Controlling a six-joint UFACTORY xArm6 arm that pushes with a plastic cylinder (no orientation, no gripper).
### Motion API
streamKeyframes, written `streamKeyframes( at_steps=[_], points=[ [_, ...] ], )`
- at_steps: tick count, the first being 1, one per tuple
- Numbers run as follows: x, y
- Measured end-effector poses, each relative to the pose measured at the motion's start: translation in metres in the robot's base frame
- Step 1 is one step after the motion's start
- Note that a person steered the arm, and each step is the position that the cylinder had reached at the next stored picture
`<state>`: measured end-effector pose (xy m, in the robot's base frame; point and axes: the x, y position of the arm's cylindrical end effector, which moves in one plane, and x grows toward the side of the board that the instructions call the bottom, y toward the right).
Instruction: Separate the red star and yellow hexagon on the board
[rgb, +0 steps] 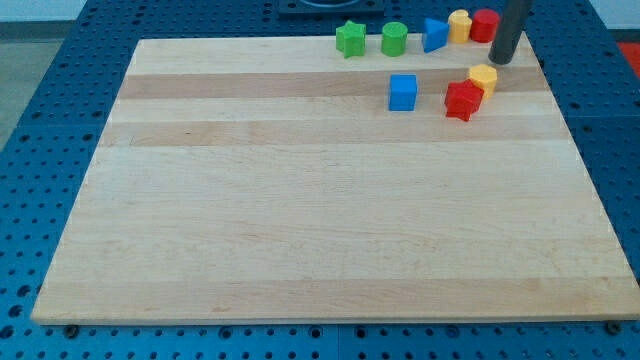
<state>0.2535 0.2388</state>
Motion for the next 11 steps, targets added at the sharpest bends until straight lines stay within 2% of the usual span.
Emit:
streamKeyframes(
  at_steps=[4,7,9,11],
  points=[
    [0.020,-0.050],
    [0.109,-0.050],
    [0.111,-0.077],
    [0.094,-0.106]
  ],
)
